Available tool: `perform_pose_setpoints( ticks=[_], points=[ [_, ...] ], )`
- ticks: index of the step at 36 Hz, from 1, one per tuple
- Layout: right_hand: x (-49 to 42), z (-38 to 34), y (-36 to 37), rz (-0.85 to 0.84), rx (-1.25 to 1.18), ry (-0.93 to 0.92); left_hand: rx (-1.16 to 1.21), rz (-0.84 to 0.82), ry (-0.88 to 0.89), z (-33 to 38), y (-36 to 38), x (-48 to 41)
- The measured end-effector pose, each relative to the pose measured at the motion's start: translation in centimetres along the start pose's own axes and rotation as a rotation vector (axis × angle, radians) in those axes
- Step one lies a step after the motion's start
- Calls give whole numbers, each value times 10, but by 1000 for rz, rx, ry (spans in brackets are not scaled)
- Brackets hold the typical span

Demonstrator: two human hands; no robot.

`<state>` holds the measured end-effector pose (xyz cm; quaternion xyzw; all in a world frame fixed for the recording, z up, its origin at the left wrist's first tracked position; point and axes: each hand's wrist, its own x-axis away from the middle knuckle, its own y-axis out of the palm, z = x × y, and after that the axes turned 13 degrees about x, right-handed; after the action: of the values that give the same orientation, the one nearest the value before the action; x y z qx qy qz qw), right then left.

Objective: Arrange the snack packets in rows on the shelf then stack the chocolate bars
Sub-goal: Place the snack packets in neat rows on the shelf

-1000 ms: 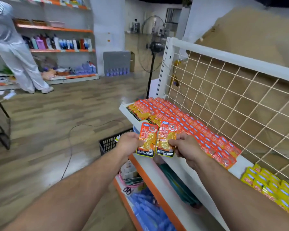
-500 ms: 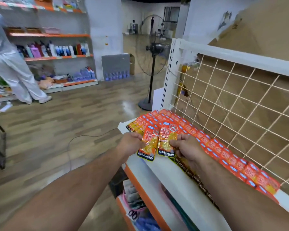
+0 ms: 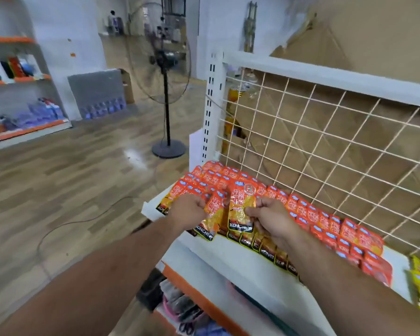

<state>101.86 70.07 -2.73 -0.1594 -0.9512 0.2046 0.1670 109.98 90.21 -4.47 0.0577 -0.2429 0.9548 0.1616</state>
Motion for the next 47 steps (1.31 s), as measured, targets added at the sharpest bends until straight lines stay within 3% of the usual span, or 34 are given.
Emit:
perform_pose_setpoints(
  ticks=[11,23,33,39,47],
  points=[
    [16,-4,37,191,10,71,-465,-95,299,-6,-17,-12],
    [37,-7,59,263,-26,179,-473,-139,444,-20,-24,-11],
    [37,-10,85,300,127,273,-347,23,578,-11,-40,-9],
    [36,-8,96,290,158,372,-347,-14,598,-16,-47,-11],
    [34,-9,98,331,535,325,-345,-59,587,-20,-46,-7]
  ],
)
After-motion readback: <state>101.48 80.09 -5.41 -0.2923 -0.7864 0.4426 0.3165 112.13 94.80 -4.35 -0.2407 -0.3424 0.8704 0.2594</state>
